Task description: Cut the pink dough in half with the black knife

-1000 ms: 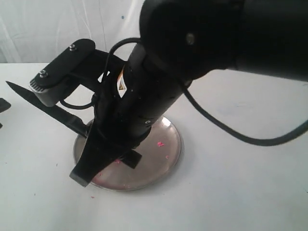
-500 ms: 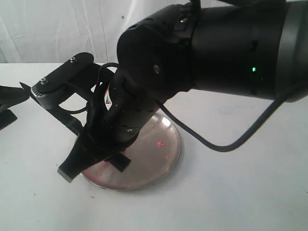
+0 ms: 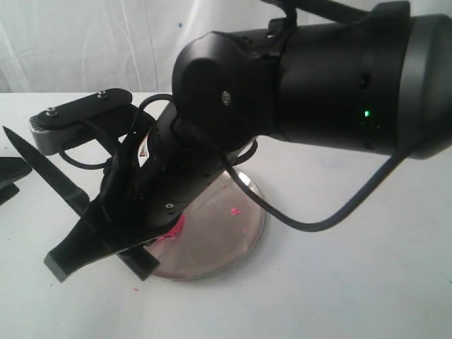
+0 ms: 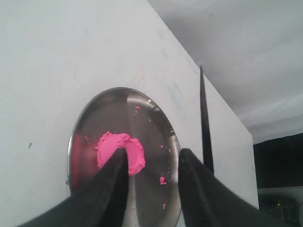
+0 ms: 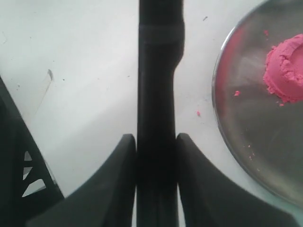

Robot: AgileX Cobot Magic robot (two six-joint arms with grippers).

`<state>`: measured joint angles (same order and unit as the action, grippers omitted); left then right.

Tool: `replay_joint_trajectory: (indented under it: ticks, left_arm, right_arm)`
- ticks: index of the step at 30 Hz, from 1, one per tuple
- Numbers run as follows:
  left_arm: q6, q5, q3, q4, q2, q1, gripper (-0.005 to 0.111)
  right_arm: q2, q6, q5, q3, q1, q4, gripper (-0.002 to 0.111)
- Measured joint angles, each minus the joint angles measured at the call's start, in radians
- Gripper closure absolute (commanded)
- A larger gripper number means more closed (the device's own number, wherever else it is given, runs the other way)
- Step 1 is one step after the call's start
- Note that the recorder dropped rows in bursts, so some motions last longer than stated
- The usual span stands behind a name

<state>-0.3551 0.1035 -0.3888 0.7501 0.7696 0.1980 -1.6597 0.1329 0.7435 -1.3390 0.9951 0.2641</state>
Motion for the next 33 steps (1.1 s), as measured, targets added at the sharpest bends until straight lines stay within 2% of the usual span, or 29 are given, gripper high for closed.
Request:
replay_joint_trajectory:
  ticks: [6,9,13,18,22,27,30,33]
  left_arm:
    - [0.003,-0.026,0.002,-0.07,-0.018,0.0,0.095]
    - [0.028,-0.088,0.002,-0.143,-0.044,0.0,0.101]
    - [0.137,-0.24,-0.035,-0.256,-0.067,0.0,0.101]
    - [0.391,-0.467,-0.2,-0.387,-0.094,0.0,0.101]
    - [0.573,-0.536,-0.362,-0.498,-0.117,0.0,0.101]
    - [0.748,-0.553,-0.607,-0.706,-0.167,0.0,0.102]
    - [0.694,-0.519,-0.714,-0.75,-0.202,0.0,0.102]
    - [0.485,-0.418,-0.761,-0.776,-0.226,0.0,0.102]
  right_arm:
    - [0.0,0.01,0.0,0.0,0.0,-0.012,0.108]
    - [0.0,-0.005,0.0,0.0,0.0,-0.063,0.108]
    - [0.0,-0.028,0.0,0.0,0.0,-0.122,0.108]
    - [0.0,-0.035,0.002,0.0,0.0,-0.163,0.108]
    - [0.0,-0.035,0.008,0.0,0.0,-0.176,0.108]
    - [0.006,-0.035,0.019,0.0,0.0,-0.187,0.108]
    - [0.017,-0.035,0.021,0.0,0.0,-0.198,0.108]
    - [0.022,-0.035,0.021,0.0,0.0,-0.202,0.108]
